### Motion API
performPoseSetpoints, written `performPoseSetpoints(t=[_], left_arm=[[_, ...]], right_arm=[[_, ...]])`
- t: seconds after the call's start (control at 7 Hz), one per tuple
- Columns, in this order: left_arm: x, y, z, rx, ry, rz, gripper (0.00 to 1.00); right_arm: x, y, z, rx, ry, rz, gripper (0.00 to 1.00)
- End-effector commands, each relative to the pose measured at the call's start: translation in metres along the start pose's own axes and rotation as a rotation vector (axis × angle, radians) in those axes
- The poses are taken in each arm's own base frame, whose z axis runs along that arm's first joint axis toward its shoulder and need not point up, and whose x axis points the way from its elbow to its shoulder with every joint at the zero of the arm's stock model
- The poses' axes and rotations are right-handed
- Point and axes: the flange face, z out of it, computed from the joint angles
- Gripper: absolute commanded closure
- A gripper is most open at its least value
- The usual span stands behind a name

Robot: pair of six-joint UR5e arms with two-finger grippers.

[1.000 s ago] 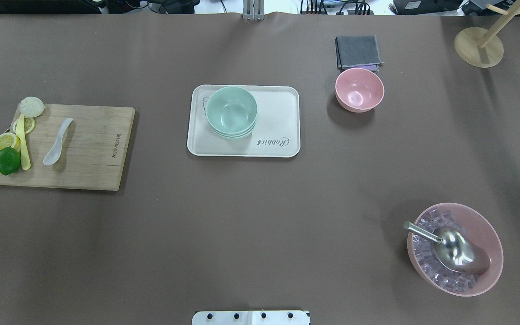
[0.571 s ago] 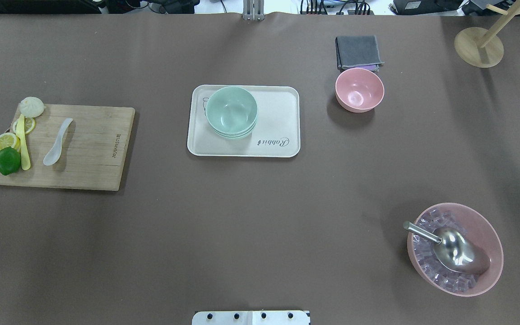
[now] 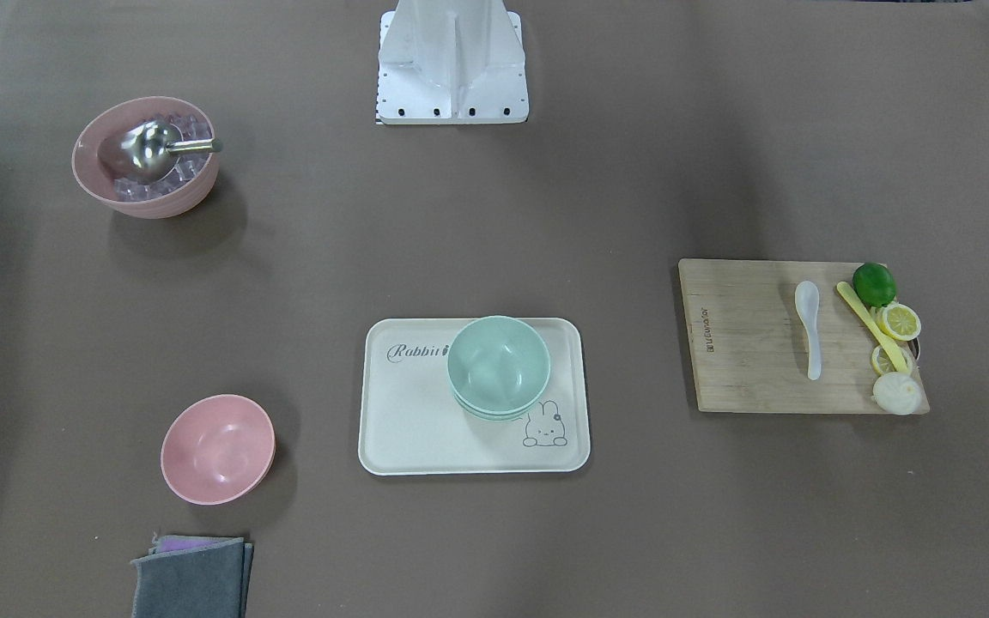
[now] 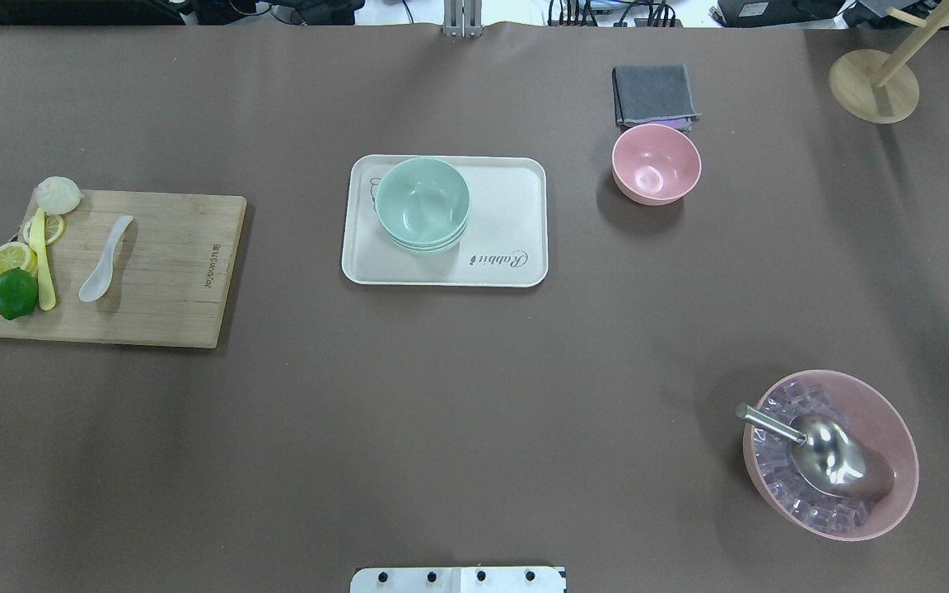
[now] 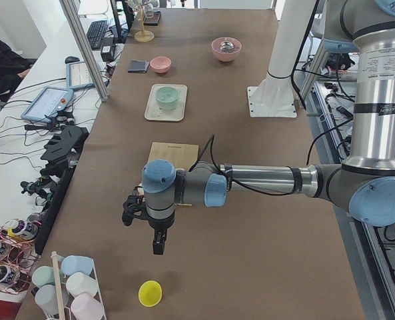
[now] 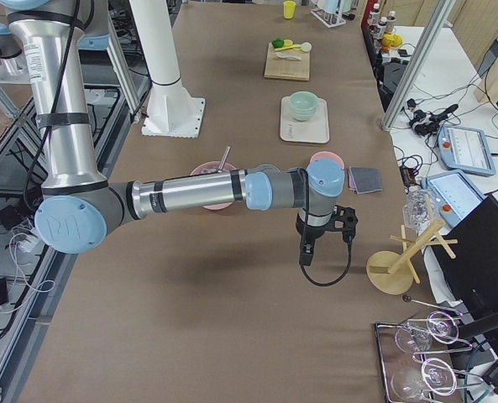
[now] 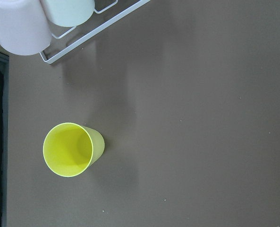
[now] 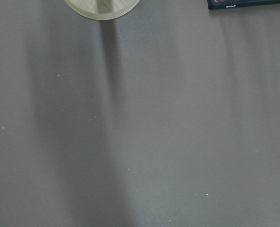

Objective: Stack pink bowl on green and place spoon

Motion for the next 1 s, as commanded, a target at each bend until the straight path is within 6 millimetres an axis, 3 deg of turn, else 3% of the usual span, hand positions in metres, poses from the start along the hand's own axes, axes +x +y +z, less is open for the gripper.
performPoseSetpoints(t=[0.0,0.57,0.86], left_arm=[[0.0,0.001,0.001,-0.002,0.003,-0.001,0.02],[0.002,0.0,0.0,0.004,0.006,0.006,0.02],[0.018,-0.019,-0.007,0.012,0.008,0.025,0.02]], right_arm=[[-0.003,0.001,-0.004,0.007,-0.002,-0.007,0.0],[-0.005,0.002,-0.006,0.012,-0.003,-0.011,0.0],[-0.01,-0.001,-0.01,0.018,-0.009,-0.017,0.0]])
